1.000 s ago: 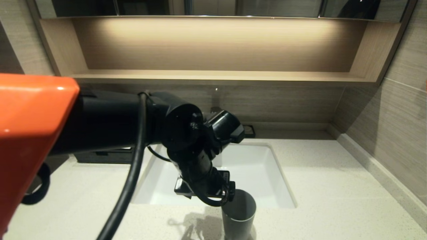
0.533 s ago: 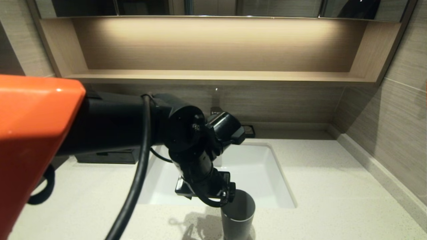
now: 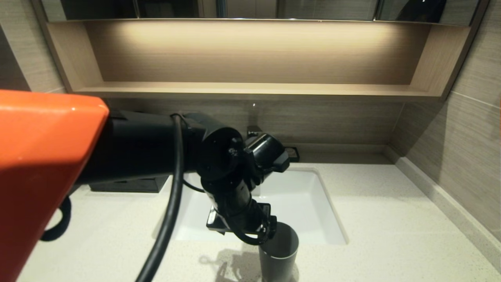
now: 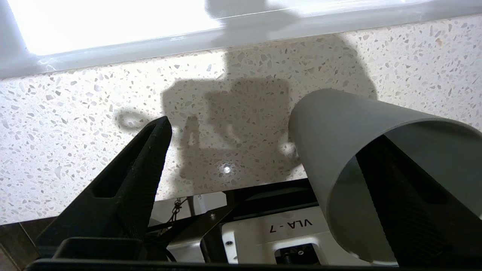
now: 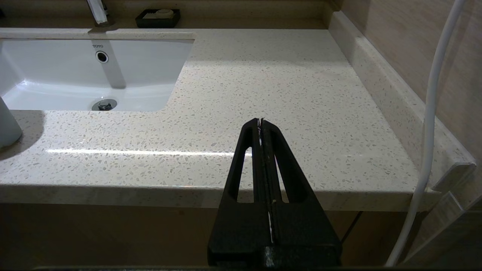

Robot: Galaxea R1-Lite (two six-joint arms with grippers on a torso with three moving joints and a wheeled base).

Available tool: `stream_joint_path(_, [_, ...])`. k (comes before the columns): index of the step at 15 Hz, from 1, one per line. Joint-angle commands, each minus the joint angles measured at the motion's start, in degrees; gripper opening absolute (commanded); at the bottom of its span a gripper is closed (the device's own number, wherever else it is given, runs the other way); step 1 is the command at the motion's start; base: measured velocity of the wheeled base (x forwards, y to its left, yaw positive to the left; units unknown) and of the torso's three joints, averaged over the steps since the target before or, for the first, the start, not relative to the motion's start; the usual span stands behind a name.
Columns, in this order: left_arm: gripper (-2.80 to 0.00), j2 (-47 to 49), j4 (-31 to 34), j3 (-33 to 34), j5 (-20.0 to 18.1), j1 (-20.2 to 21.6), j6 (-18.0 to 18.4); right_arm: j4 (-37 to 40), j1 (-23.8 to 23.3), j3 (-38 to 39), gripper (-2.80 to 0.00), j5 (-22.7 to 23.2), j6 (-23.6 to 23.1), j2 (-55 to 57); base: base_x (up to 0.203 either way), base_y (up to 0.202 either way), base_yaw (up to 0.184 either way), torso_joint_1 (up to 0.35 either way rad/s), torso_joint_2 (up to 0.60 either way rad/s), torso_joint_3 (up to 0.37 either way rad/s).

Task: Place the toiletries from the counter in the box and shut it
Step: Pick up the cup

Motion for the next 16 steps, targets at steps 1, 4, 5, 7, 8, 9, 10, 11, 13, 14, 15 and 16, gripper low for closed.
stream_joint_path(1, [0.0,0.15,0.27,-0.02,0.17,0.04,-0.23,-0.02,0.01,0.0,-2.8,0.01,-0.01,-0.04,0.0,0.0,0.0,0.0,0.0,0.0])
stream_joint_path(4, [0.0,0.42,0.27,0.06,0.86,0.04,-0.23,-0.02,0.01,0.0,-2.8,0.01,-0.01,0.0,0.0,0.0,0.0,0.0,0.0,0.0])
stream_joint_path(5, [0.0,0.47,0.27,0.03,0.87,0.04,-0.28,-0.02,0.01,0.05,-2.8,0.01,-0.01,0.0,0.0,0.0,0.0,0.0,0.0,0.0])
stream_joint_path(7, [0.0,0.59,0.35,-0.02,1.2,0.04,-0.32,-0.02,0.01,0.09,-2.8,0.01,-0.01,-0.03,0.0,0.0,0.0,0.0,0.0,0.0])
stream_joint_path(8, [0.0,0.69,0.35,0.07,1.6,0.04,-0.32,-0.02,0.01,0.09,-2.8,0.01,-0.01,0.0,0.0,0.0,0.0,0.0,0.0,0.0])
stream_joint_path(9, [0.0,0.77,0.35,0.05,1.67,0.04,-0.32,-0.02,0.01,0.09,-2.8,0.01,-0.01,0.0,0.0,0.0,0.0,0.0,0.0,0.0])
stream_joint_path(10, [0.0,0.77,0.35,0.07,1.67,0.04,-0.32,-0.02,0.01,0.0,-2.8,0.01,-0.01,-0.09,0.0,0.0,0.0,0.0,0.0,0.0])
stream_joint_path(11, [0.0,0.86,0.35,0.0,1.67,0.04,-0.32,-0.02,0.01,0.03,-2.8,0.01,-0.01,-0.03,0.0,0.0,0.0,0.0,0.0,0.0])
stream_joint_path(13, [0.0,0.86,0.71,-0.02,1.67,0.04,-0.32,-0.02,0.01,0.02,-2.8,0.01,-0.01,-0.08,0.0,0.0,0.0,0.0,0.0,0.0])
stream_joint_path(14, [0.0,0.86,0.78,-0.04,1.75,0.04,-0.32,-0.02,0.01,0.0,-2.8,0.01,-0.01,0.0,0.0,0.0,0.0,0.0,0.0,0.0])
stream_joint_path(15, [0.0,0.86,1.02,-0.31,1.7,0.04,-0.32,-0.02,0.01,0.09,-2.8,0.01,-0.01,-0.05,0.0,0.0,0.0,0.0,0.0,0.0])
stream_joint_path(16, [0.0,1.08,1.56,-0.49,1.7,0.04,-0.32,-0.02,0.01,0.09,-2.8,0.01,-0.01,0.0,0.0,0.0,0.0,0.0,0.0,0.0])
